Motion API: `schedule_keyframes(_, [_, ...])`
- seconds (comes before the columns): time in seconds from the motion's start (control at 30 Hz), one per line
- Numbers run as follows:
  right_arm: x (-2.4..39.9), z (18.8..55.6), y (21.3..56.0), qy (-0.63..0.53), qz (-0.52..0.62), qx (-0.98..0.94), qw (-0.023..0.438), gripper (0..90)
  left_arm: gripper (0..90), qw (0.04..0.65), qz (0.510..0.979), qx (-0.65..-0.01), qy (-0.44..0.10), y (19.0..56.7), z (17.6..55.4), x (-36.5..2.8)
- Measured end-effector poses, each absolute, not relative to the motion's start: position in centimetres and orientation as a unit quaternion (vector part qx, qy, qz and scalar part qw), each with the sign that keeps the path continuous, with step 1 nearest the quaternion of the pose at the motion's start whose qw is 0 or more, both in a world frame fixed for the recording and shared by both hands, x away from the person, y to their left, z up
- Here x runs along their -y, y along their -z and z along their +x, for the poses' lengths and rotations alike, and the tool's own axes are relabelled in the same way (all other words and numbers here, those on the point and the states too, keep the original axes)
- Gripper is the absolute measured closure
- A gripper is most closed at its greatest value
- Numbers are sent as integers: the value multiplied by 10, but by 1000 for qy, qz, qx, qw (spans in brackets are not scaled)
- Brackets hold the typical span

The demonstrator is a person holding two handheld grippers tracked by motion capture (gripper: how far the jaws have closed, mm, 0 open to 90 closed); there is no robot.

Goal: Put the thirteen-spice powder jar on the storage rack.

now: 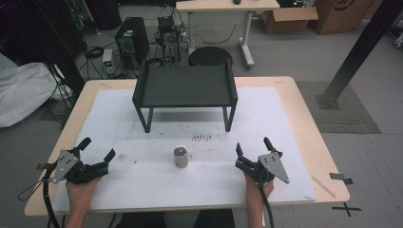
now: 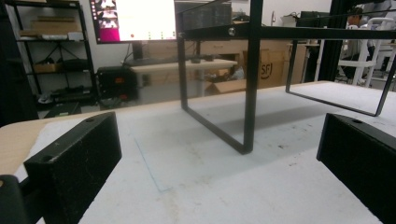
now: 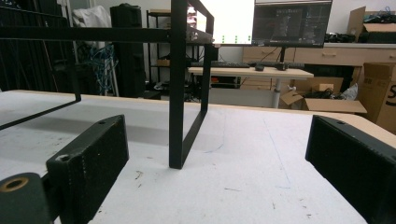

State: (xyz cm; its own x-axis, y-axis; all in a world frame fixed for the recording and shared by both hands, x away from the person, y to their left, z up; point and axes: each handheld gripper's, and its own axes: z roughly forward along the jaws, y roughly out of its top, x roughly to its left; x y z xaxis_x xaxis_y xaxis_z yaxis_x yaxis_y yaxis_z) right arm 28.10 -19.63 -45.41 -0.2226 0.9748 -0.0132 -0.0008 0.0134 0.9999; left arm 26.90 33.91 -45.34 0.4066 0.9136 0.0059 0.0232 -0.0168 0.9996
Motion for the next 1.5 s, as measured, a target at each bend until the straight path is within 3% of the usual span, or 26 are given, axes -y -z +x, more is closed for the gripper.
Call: schedule_keyframes(1.5, [196,281,454,-549,438,-557,443,56,2,586,600,-385,-385,449,269,-337])
